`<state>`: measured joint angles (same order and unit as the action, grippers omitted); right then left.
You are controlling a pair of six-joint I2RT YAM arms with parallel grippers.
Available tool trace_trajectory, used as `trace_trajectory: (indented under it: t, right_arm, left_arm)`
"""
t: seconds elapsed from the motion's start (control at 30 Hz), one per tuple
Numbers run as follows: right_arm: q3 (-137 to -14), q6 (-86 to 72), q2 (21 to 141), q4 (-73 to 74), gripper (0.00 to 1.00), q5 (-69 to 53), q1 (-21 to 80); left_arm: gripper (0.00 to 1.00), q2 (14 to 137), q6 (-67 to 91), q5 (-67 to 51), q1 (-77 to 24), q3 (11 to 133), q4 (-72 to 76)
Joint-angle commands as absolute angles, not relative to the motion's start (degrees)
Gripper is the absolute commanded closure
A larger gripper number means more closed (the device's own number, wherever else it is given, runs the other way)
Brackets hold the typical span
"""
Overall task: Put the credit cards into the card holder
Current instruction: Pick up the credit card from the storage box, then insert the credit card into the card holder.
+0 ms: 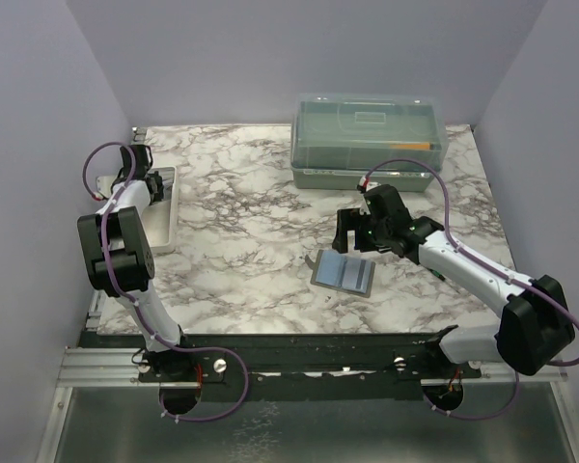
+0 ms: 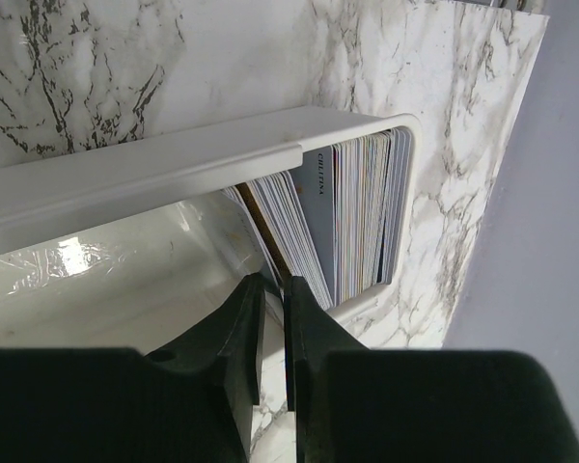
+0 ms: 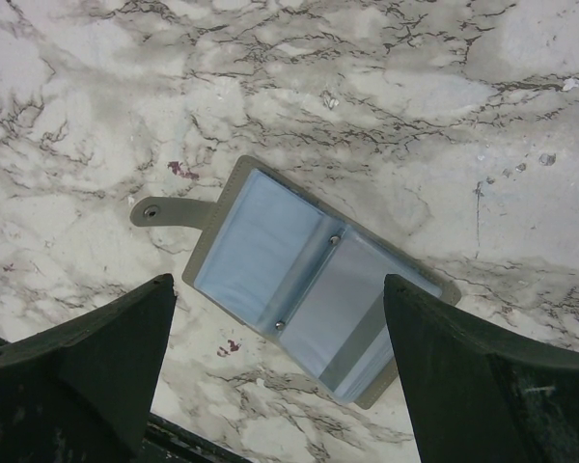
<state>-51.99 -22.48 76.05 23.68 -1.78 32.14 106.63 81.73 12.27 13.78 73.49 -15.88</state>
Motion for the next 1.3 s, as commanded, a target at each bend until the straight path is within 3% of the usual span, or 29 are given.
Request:
trace_trajectory:
  t: [0.0, 0.13, 0.5, 0.7, 1.03, 1.27]
  right_arm:
    - [-51.8, -23.3, 74.4, 24.8, 0.08, -0.3, 31.9]
    - [-51.8, -23.5, 74.2, 24.8, 0.08, -0.3, 31.9]
    - [-51.5, -23.9, 73.6, 24.9, 0.08, -0.4, 31.9]
    - [-51.6, -23.9, 73.7, 25.1, 0.08, -0.4, 31.9]
    - [-52.3, -25.3, 74.8, 25.7, 0.08, -1.3, 31.9]
    - [-52.4, -25.8, 73.1, 26.1, 0.09, -2.8, 31.8]
  left_arm:
    - [0.94, 104.4, 83.1, 10.6, 14.5, 75.9, -19.5]
    - [1.00, 104.6, 84.8, 8.4, 14.9, 78.1, -23.8]
    - [1.00, 107.4, 87.1, 5.3, 15.2, 87.5, -38.7]
    - [1.00, 103.1, 87.0, 2.2, 14.5, 87.8, -42.7]
    - [1.00, 91.9, 78.1, 2.0, 9.7, 86.2, -46.9]
    - [1.00, 91.6, 50.6, -11.3, -1.9, 88.0, -39.8]
